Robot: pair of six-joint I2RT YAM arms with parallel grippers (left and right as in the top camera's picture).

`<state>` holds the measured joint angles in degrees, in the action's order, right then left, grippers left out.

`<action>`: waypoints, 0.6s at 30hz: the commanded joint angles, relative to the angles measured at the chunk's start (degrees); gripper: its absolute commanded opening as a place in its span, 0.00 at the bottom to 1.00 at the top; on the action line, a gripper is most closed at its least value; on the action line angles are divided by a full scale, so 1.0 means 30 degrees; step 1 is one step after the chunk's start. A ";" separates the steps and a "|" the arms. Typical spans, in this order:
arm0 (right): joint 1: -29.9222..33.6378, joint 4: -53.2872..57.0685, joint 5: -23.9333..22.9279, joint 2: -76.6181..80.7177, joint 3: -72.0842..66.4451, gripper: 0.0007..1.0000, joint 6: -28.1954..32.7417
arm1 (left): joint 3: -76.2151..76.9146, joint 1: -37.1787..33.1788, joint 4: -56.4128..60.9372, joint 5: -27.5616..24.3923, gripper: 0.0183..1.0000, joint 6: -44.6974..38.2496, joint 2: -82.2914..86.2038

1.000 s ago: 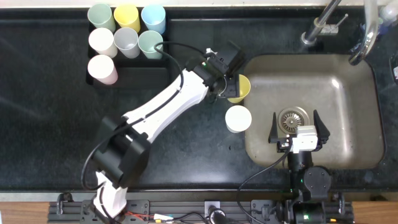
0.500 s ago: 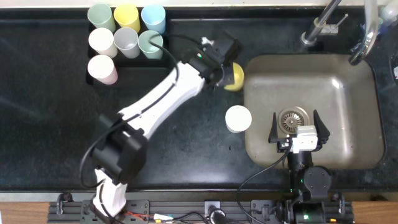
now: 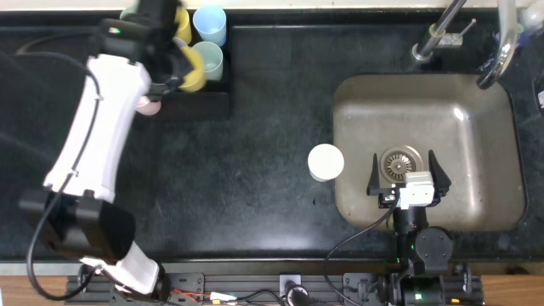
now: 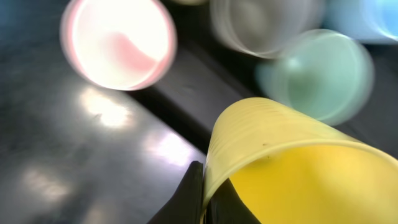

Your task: Store Cups

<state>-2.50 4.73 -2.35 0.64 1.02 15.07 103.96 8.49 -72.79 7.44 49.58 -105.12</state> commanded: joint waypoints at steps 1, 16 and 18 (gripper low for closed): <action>0.0000 -0.0102 -0.0007 -0.0146 -0.0255 1.00 0.0000 | -0.0146 -0.1246 -0.0714 -0.0903 0.02 0.0430 -0.0240; 0.0000 -0.0102 -0.0015 -0.0146 -0.0255 1.00 0.0000 | -0.1282 -0.1421 0.0051 -0.0670 0.02 0.0517 -0.1792; 0.0000 -0.0102 -0.0007 -0.0146 -0.0255 1.00 0.0000 | -0.1282 -0.1443 0.0226 -0.0670 0.02 0.0583 -0.2011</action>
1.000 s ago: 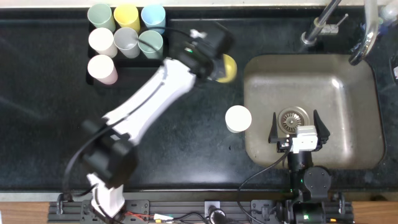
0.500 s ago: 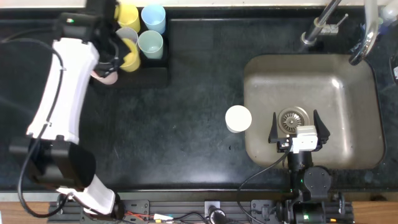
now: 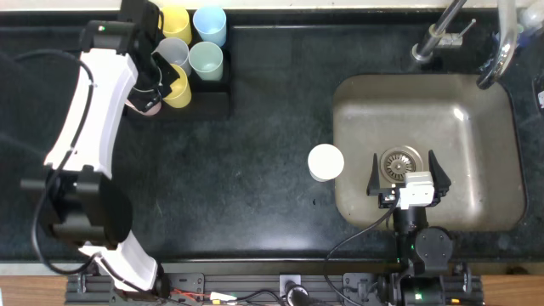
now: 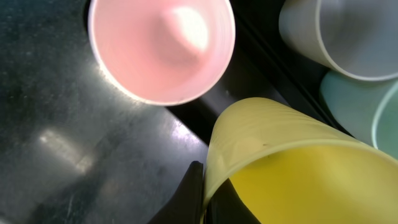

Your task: Store Cups

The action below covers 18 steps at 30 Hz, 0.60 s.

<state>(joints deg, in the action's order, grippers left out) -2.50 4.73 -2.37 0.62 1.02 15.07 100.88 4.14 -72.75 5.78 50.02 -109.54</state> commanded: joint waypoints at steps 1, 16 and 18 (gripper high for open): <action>0.0000 -0.0102 -0.0007 -0.0138 -0.0255 1.00 0.0000 | -0.0255 -0.0007 0.0240 -0.0109 0.02 0.0444 -0.0590; 0.0000 -0.0109 0.0000 -0.0138 -0.0248 1.00 0.0000 | -0.0255 -0.0546 0.1705 -0.0648 0.02 0.0998 -0.1814; 0.0000 -0.0102 0.0000 -0.0138 -0.0248 1.00 0.0000 | -0.0255 -0.0546 0.1872 -0.0656 0.02 0.0998 -0.1894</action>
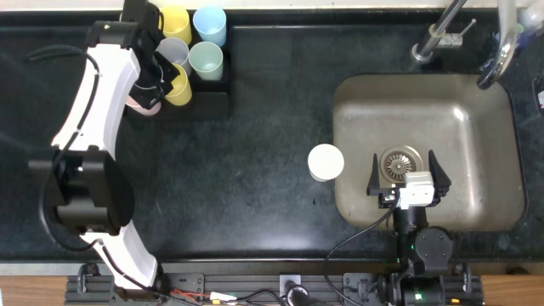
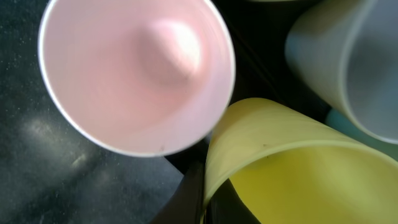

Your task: Store Cups

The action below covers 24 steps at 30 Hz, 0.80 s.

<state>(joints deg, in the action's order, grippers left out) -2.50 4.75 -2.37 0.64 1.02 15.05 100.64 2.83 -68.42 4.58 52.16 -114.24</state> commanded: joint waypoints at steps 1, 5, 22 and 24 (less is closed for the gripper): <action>0.0000 -0.0109 -0.0007 -0.0146 -0.0255 1.00 0.0007 | -0.0175 -0.0124 0.0437 -0.0240 0.02 0.0284 -0.0350; 0.0000 -0.0109 0.0000 -0.0146 -0.0248 1.00 0.0007 | -0.0175 -0.0248 0.0255 -0.0219 0.02 0.0270 -0.0350; 0.0000 -0.0117 0.0000 -0.0146 -0.0255 1.00 0.0007 | -0.0211 -0.0780 0.0146 -0.0459 0.02 0.0277 -0.1100; 0.0000 -0.0109 -0.0007 -0.0146 -0.0248 1.00 0.0007 | -0.0211 -0.0780 0.0153 -0.0525 0.02 0.0277 -0.1202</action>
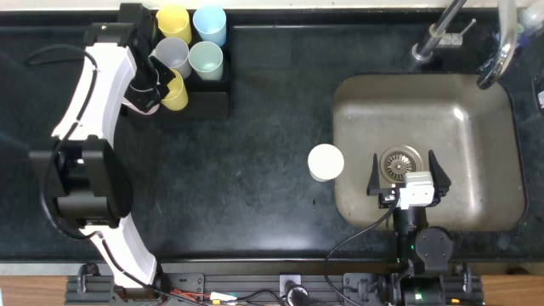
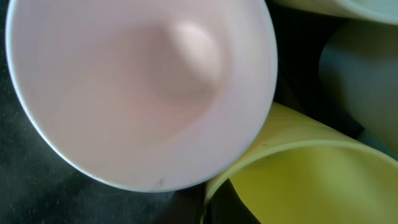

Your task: Store Cups

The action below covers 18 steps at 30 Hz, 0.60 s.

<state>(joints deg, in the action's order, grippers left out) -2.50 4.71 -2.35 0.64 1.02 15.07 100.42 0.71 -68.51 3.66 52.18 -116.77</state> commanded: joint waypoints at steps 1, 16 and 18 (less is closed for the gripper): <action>0.0000 -0.0095 -0.0007 -0.0146 -0.0248 1.00 0.0000 | -0.0138 -0.0073 0.0182 -0.0262 0.02 0.0270 -0.0423; 0.0000 -0.0095 -0.0015 -0.0146 -0.0248 1.00 0.0000 | -0.0138 0.0197 0.0248 -0.0408 0.64 0.0270 -0.0736; 0.0000 -0.0095 -0.0007 -0.0146 -0.0248 1.00 0.0000 | -0.0138 0.0197 0.0248 -0.0401 0.83 0.0270 -0.0736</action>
<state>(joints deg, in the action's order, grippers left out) -2.50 4.71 -2.35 0.64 1.02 15.07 100.42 0.78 -67.70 2.74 52.38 -118.21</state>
